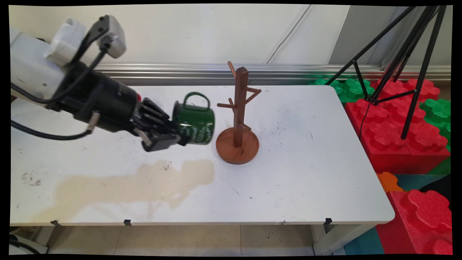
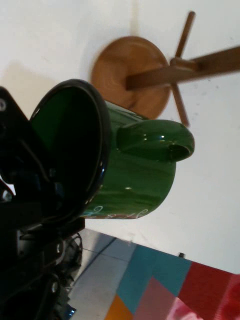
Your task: Place the picked object on the table
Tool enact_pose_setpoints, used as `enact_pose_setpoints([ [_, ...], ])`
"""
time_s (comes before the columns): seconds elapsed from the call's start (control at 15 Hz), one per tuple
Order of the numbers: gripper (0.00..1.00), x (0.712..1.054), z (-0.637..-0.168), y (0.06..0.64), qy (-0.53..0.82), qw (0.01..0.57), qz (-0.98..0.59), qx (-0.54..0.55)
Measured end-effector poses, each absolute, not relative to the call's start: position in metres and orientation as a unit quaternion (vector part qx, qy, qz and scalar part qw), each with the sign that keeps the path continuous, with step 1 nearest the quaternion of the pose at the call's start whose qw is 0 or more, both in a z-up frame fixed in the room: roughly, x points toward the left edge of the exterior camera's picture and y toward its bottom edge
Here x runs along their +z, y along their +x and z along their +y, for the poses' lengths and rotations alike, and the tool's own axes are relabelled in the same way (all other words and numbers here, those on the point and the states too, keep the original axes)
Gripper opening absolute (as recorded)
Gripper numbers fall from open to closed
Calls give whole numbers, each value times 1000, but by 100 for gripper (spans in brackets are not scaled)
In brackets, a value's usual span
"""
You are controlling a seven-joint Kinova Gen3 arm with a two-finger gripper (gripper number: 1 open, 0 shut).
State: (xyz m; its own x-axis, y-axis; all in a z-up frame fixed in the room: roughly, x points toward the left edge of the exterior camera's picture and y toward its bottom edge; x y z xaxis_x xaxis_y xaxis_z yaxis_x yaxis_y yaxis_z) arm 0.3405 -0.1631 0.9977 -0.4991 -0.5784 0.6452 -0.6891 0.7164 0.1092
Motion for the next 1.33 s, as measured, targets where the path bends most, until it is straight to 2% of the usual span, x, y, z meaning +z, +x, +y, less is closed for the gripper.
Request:
enact_pose_setpoints([
  [0.33, 0, 998, -167, 367, 361, 312, -875, 82],
  [1.33, 0, 968, -201, 431, 347, 131, -924, 91],
])
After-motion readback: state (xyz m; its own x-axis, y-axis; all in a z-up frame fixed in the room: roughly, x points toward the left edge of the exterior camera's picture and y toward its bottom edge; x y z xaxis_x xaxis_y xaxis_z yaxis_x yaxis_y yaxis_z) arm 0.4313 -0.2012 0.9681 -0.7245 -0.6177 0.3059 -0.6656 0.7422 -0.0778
